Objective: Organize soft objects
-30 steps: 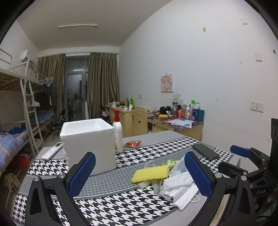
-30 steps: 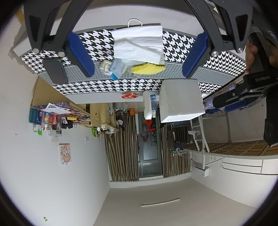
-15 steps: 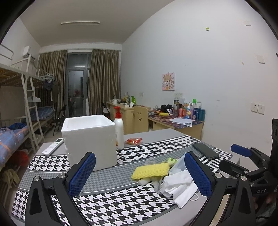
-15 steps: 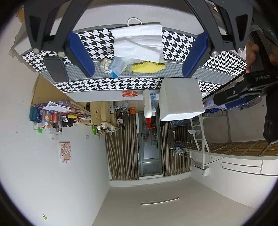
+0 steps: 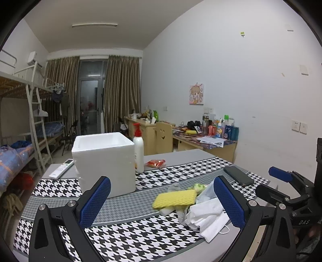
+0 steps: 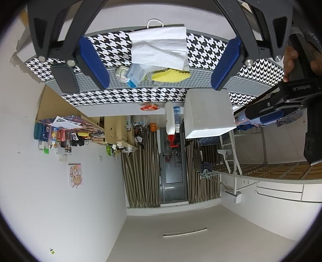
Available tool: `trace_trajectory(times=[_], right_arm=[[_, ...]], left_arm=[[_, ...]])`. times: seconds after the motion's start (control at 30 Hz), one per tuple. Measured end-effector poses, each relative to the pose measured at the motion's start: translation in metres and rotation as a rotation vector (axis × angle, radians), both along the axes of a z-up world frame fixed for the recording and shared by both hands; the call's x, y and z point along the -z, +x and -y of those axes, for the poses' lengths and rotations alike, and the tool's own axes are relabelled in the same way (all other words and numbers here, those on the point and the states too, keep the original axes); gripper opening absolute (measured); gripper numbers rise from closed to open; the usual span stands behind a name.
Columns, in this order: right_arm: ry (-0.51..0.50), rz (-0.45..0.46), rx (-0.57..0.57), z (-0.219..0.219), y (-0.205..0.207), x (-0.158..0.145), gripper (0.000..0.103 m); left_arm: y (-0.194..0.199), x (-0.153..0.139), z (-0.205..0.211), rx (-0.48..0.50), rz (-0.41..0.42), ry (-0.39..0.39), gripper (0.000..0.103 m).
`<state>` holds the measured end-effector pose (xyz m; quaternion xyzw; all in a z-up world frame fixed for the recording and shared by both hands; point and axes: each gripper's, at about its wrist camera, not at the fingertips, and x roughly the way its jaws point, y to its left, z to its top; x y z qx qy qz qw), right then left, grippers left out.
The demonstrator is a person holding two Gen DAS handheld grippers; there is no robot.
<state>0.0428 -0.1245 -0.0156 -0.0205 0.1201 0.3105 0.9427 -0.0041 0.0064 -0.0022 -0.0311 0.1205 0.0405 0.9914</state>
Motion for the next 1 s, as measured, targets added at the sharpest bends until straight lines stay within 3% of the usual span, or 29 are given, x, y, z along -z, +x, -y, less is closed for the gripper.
trace_trajectory(times=[0.63, 1.0], right_arm=[[-0.003, -0.012, 0.0, -0.005, 0.006, 0.002, 0.102], [-0.035, -0.048, 0.001, -0.009, 0.022, 0.01, 0.102]], left_arm=[[0.011, 0.004, -0.002, 0.017, -0.029, -0.008, 0.102], [0.041, 0.016, -0.006, 0.036, -0.106, -0.01, 0.102]])
